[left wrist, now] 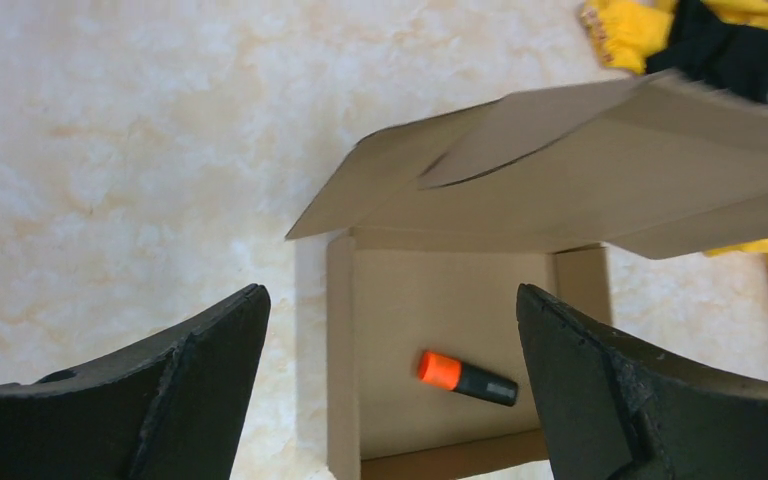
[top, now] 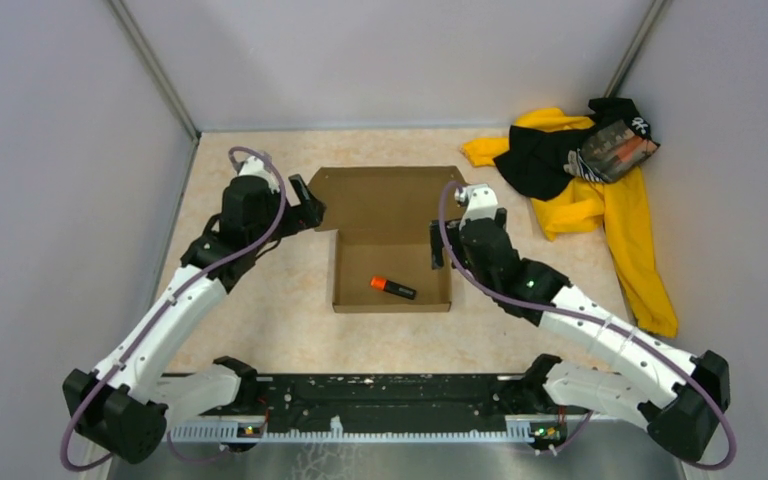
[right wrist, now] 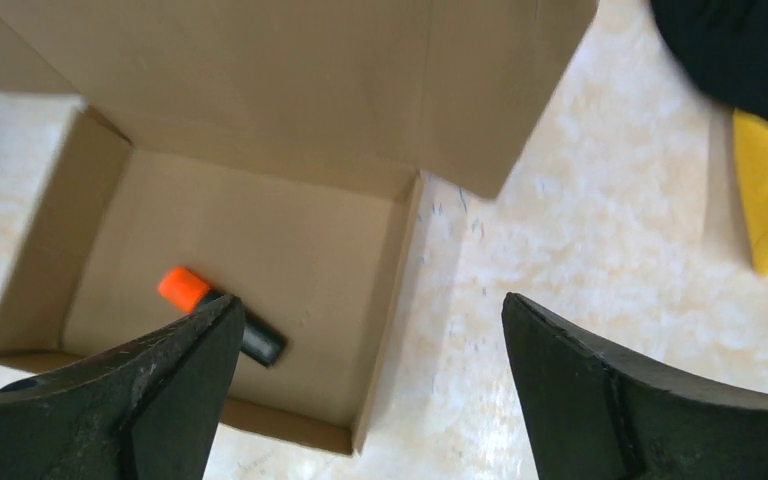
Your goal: Fold the paper box
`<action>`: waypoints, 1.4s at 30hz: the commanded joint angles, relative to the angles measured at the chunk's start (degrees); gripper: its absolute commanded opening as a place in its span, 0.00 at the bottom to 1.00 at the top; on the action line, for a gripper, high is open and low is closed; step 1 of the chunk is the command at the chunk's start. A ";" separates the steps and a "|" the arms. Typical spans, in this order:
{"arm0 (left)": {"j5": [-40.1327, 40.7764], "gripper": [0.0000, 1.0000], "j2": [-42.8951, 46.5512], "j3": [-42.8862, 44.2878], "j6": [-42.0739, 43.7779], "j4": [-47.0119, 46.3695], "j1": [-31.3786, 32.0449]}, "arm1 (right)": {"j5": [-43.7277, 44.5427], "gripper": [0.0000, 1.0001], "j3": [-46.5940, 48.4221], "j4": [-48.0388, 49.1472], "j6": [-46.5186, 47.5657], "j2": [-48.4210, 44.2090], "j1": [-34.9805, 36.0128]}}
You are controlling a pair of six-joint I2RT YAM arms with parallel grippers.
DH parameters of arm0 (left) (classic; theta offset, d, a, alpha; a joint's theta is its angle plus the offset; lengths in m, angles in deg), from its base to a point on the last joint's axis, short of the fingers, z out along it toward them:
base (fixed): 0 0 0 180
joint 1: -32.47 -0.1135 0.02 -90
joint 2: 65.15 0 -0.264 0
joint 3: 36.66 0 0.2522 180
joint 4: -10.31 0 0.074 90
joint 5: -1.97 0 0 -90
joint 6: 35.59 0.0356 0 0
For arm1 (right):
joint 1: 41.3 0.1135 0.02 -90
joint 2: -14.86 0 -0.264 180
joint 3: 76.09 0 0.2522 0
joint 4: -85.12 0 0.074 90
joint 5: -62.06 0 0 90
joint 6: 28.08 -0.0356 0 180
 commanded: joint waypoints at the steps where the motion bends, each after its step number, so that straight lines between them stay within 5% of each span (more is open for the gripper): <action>1: -7.14 0.99 0.73 7.66 4.53 0.99 0.23 | 1.61 0.99 12.84 1.90 5.92 1.33 -0.83; 8: -13.81 0.99 -5.68 27.08 8.64 1.66 0.23 | 2.53 0.99 36.19 -3.12 11.37 8.66 -2.17; 13: -16.20 0.99 -10.44 33.67 9.77 -5.17 0.27 | -1.08 0.99 35.92 8.08 23.22 8.10 -4.49; 16: -17.50 0.99 -12.41 35.32 10.11 -7.25 0.27 | -4.13 0.99 36.49 9.13 21.74 8.87 -7.13; 25: -25.43 0.99 -8.86 25.54 8.06 -14.81 0.27 | -7.13 0.98 31.25 6.26 21.71 9.66 -7.66; 29: -18.42 0.99 -6.51 23.32 10.25 -7.11 0.26 | -6.47 0.95 29.04 2.51 20.14 10.08 -11.34; 36: -3.90 0.99 0.10 14.39 11.27 2.32 0.30 | -26.24 0.84 22.11 4.23 13.51 9.39 -26.79; 42: 0.92 0.98 6.09 5.59 9.14 1.82 0.32 | -32.67 0.78 14.40 12.70 21.44 6.01 -27.47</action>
